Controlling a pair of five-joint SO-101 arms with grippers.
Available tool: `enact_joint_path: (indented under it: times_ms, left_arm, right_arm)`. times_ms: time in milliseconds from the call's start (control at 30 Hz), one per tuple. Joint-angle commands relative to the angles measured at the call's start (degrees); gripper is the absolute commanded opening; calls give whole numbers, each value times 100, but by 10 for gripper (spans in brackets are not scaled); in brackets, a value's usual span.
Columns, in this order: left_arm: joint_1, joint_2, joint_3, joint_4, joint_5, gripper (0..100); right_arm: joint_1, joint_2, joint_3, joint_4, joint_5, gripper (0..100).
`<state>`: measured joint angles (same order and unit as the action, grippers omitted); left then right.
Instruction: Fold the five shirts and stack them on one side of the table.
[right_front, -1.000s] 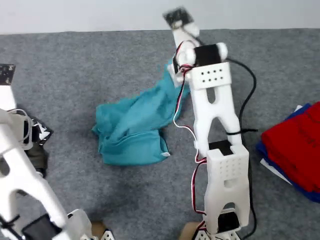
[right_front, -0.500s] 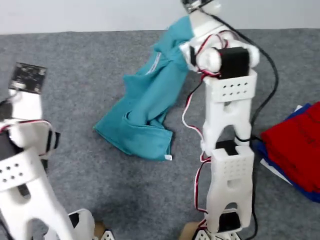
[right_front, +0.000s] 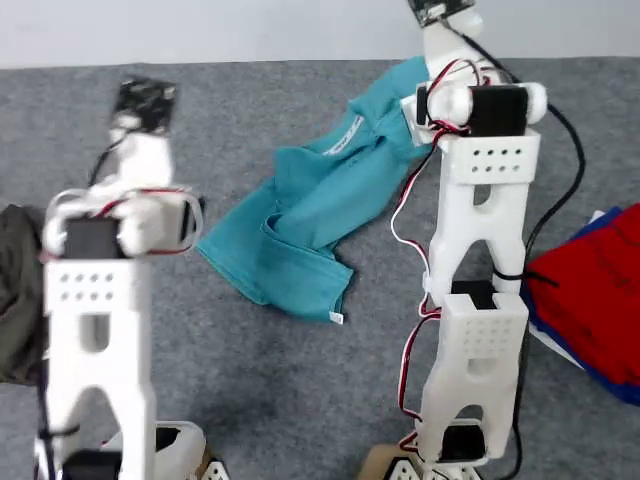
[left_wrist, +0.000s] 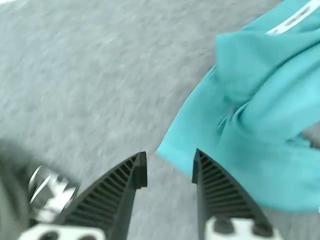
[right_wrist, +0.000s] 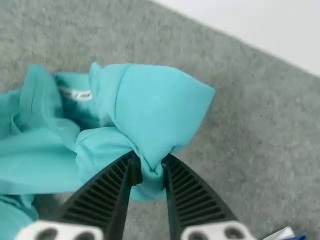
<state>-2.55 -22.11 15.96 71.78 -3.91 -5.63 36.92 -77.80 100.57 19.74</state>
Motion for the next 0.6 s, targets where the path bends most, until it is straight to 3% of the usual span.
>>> enact_joint_path:
  times_ms: [0,267,567]
  left_arm:
    - [308,642,-75,-1011,79,152]
    - [677,2927,-1895,-1459,281,156]
    - [1002,5908,-5490,-237,369,212]
  right_arm:
    - [-66,-400,255,189,246,9]
    - [-75,-400,554,189,378,9]
    - [-84,-400,554,189,378,9]
